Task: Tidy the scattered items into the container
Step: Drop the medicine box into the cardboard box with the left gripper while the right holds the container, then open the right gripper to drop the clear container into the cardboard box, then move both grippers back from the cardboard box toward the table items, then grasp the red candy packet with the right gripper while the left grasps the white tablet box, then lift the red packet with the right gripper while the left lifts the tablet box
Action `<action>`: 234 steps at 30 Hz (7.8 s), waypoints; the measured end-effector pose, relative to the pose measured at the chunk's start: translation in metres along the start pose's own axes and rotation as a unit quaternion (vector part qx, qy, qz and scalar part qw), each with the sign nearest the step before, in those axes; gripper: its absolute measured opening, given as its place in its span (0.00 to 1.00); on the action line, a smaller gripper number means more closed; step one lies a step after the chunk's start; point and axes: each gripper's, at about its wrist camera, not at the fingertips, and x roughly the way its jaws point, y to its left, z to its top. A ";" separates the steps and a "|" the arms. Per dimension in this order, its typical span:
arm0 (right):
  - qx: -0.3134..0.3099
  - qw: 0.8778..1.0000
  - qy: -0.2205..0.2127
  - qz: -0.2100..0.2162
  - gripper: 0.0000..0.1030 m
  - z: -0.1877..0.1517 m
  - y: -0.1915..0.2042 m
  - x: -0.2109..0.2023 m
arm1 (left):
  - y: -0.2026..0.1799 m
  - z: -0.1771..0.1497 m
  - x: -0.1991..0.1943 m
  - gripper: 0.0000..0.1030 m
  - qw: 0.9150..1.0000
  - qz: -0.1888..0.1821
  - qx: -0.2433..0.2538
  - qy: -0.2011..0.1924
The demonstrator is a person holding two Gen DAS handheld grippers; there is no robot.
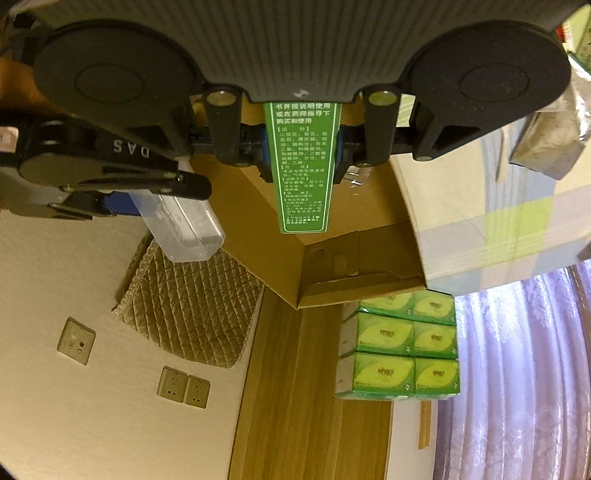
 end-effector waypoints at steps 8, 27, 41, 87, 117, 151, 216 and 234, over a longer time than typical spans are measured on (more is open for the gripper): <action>0.002 1.000 0.009 -0.001 0.57 -0.004 -0.005 0.011 | 0.000 0.002 0.021 0.25 1.000 0.001 -0.011 -0.007; -0.001 1.000 0.018 0.010 0.57 -0.010 0.005 0.013 | 0.022 -0.027 -0.015 0.38 0.999 0.035 -0.022 0.003; -0.012 0.999 0.034 0.009 0.57 -0.017 0.014 0.025 | 0.027 -0.033 -0.020 0.45 0.999 0.034 -0.026 -0.001; -0.014 0.999 -0.007 0.031 0.95 -0.027 0.071 -0.060 | 0.092 -0.139 -0.132 0.88 0.988 0.132 -0.073 0.025; -0.087 0.981 0.076 0.157 0.94 -0.064 0.223 -0.016 | 0.167 -0.201 -0.155 0.93 0.974 0.202 -0.099 0.040; -0.059 0.948 0.215 0.229 0.94 -0.085 0.255 0.079 | 0.149 -0.226 -0.097 0.67 0.977 0.188 -0.081 0.050; -0.077 0.960 0.216 0.157 0.22 -0.112 0.239 0.088 | 0.211 -0.200 -0.113 0.77 0.976 0.177 -0.098 0.083; -0.085 0.964 0.192 0.163 0.21 -0.112 0.242 0.082 | 0.214 -0.196 -0.095 0.65 0.975 0.170 -0.081 0.114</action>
